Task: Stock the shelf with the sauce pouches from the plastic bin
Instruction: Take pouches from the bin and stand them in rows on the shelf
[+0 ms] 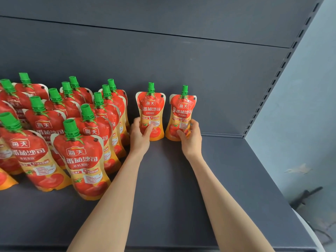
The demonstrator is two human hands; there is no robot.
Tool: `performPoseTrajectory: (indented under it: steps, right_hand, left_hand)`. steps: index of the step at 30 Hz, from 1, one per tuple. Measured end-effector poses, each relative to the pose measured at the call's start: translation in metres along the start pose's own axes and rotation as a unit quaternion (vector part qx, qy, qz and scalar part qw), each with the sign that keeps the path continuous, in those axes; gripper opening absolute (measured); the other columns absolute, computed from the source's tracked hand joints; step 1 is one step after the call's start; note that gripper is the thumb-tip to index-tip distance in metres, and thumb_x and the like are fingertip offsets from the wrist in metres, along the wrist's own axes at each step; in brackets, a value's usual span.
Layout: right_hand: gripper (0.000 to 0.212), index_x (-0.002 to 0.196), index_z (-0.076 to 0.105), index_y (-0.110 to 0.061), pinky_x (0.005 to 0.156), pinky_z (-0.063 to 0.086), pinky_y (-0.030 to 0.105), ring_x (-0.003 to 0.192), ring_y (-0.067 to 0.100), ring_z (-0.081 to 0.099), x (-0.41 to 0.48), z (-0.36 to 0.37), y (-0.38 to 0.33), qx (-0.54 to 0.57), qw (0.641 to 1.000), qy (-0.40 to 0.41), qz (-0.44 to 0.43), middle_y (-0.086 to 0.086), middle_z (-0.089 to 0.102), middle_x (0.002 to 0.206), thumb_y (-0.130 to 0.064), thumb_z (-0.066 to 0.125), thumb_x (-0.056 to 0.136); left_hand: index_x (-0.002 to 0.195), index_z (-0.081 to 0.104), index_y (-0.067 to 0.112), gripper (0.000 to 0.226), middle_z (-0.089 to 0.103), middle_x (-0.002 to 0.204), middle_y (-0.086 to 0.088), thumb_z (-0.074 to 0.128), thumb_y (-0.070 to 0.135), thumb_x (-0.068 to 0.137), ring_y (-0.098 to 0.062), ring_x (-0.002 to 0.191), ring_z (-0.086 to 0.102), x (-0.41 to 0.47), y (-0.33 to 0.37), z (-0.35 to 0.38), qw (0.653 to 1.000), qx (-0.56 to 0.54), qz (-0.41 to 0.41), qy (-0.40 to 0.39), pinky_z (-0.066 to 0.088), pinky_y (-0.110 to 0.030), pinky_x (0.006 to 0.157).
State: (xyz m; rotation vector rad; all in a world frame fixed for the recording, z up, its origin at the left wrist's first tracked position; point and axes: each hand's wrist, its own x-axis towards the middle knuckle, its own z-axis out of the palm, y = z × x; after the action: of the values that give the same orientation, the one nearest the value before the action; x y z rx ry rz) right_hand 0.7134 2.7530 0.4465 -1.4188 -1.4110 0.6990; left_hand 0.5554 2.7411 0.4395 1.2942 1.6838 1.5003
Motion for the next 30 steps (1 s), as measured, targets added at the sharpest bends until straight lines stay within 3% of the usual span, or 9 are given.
performPoseTrajectory:
  steps: [5,8,12,15,18,21,22,27,30]
  right_hand:
    - [0.052,0.138,0.037,-0.015,0.102,0.042,0.04,0.128,0.024,0.04,-0.015,-0.009,-0.005,-0.055,0.998,0.014,0.005,0.008,0.043,0.139,-0.022,0.059,0.092]
    - [0.042,0.131,0.047,-0.014,0.096,0.042,0.037,0.124,0.024,0.043,-0.039,-0.023,-0.013,-0.084,0.996,0.012,-0.011,0.007,0.047,0.135,-0.029,0.057,0.093]
    - [0.032,0.12,0.059,-0.012,0.095,0.044,0.038,0.114,0.023,0.052,-0.085,-0.051,-0.035,-0.062,0.997,0.021,-0.038,0.005,0.058,0.123,-0.029,0.054,0.094]
    - [0.024,0.112,0.062,-0.01,0.094,0.047,0.04,0.104,0.021,0.059,-0.139,-0.075,-0.047,-0.033,0.998,0.035,-0.045,0.005,0.063,0.113,-0.022,0.056,0.093]
    - [0.019,0.108,0.064,-0.01,0.09,0.047,0.028,0.097,0.014,0.061,-0.208,-0.096,-0.045,-0.027,0.997,0.062,-0.034,0.003,0.066,0.107,-0.018,0.057,0.092]
    - [0.015,0.104,0.066,-0.011,0.078,0.043,0.01,0.087,0.008,0.061,-0.284,-0.116,-0.027,-0.028,0.994,0.099,-0.025,0.0,0.068,0.099,-0.013,0.058,0.092]
    - [0.014,0.103,0.066,-0.011,0.078,0.044,0.01,0.086,0.009,0.062,-0.309,-0.122,-0.017,-0.038,0.993,0.108,-0.018,0.0,0.069,0.097,-0.013,0.058,0.091]
    - [0.013,0.102,0.066,-0.014,0.08,0.053,0.04,0.083,0.015,0.065,-0.423,-0.148,0.042,-0.08,0.985,0.102,0.114,-0.004,0.069,0.091,-0.015,0.058,0.092]
    - [0.013,0.101,0.065,-0.019,0.078,0.053,0.048,0.084,0.019,0.066,-0.475,-0.157,0.074,-0.098,0.975,0.093,0.177,-0.004,0.07,0.089,-0.022,0.056,0.093]
  left_hand:
    - [0.14,0.031,0.017,0.059,0.041,0.141,-0.006,0.057,0.033,0.09,-0.021,0.13,0.04,-0.017,0.012,-0.002,1.0,0.022,0.001,0.021,0.039,-0.042,0.106]
    - [0.143,0.028,0.015,0.059,0.036,0.146,-0.006,0.054,0.029,0.093,-0.02,0.135,0.035,-0.042,0.022,-0.009,0.999,0.018,0.021,0.021,0.032,-0.035,0.107]
    - [0.135,0.043,0.02,0.041,0.046,0.139,0.002,0.051,0.025,0.095,-0.01,0.125,0.042,-0.092,0.043,-0.025,0.998,0.0,0.057,0.007,0.034,-0.024,0.099]
    - [0.122,0.056,0.018,0.028,0.056,0.121,0.007,0.052,0.017,0.094,-0.007,0.114,0.05,-0.143,0.058,-0.044,0.995,-0.028,0.093,-0.028,0.037,-0.022,0.096]
    - [0.111,0.061,0.018,0.021,0.065,0.111,0.005,0.055,0.013,0.092,-0.002,0.105,0.058,-0.211,0.059,-0.062,0.99,-0.05,0.105,-0.08,0.043,-0.022,0.095]
    - [0.102,0.063,0.019,0.015,0.067,0.099,0.011,0.057,0.012,0.091,0.004,0.096,0.06,-0.286,0.048,-0.08,0.983,-0.064,0.104,-0.138,0.045,-0.013,0.088]
    - [0.101,0.063,0.018,0.014,0.067,0.097,0.013,0.057,0.012,0.09,0.005,0.094,0.061,-0.31,0.039,-0.084,0.98,-0.064,0.101,-0.16,0.044,-0.01,0.086]
    - [0.096,0.062,0.028,0.014,0.067,0.094,0.017,0.059,0.016,0.09,0.004,0.088,0.062,-0.417,-0.019,-0.09,0.964,-0.032,-0.009,-0.264,0.044,-0.007,0.079]
    - [0.091,0.061,0.034,0.019,0.068,0.089,0.014,0.06,0.015,0.089,0.004,0.084,0.063,-0.467,-0.048,-0.087,0.947,-0.023,-0.067,-0.313,0.044,-0.007,0.074]
